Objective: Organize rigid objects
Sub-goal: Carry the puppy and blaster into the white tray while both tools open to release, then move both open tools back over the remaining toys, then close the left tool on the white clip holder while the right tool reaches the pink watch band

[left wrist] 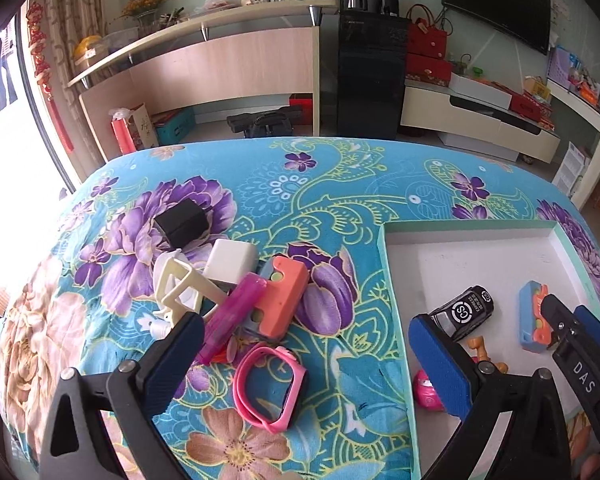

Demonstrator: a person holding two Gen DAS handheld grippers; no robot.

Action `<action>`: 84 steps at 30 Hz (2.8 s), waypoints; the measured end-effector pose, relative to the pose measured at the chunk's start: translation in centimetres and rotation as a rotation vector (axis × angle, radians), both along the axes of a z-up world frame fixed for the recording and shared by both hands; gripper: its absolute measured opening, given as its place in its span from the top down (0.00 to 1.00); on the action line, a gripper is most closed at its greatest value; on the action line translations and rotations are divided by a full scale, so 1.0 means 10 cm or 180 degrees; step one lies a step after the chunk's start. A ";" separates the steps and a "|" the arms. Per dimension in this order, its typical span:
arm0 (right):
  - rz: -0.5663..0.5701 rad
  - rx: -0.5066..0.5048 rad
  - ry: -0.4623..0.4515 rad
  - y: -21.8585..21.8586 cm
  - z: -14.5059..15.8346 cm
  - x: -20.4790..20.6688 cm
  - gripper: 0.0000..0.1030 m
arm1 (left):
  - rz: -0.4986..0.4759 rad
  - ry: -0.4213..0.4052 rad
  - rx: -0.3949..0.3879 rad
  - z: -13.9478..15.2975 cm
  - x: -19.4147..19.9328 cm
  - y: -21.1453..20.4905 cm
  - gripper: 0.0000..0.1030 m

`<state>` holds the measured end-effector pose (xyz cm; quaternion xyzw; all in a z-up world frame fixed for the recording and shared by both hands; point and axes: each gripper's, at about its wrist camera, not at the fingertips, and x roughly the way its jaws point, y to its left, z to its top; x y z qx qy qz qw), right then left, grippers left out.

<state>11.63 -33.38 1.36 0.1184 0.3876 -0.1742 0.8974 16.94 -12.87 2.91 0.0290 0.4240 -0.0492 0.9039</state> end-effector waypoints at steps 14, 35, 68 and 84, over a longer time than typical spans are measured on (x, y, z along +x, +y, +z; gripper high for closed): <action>0.0290 -0.0031 0.0070 0.27 -0.06 0.11 0.17 | 0.0150 0.0056 -0.0190 -0.08 0.05 0.20 0.00; 0.0565 0.0310 -0.0277 0.67 0.04 0.21 0.00 | 0.0917 -0.0230 -0.0643 0.10 0.13 1.59 0.00; 0.1766 0.0082 0.0438 2.09 -0.42 0.36 0.31 | 0.0876 0.0319 -0.0828 -0.25 0.23 1.88 0.00; 0.1773 0.0118 0.0369 2.05 -0.40 0.41 0.46 | 0.0377 0.0196 -0.0643 -0.18 0.28 1.41 0.14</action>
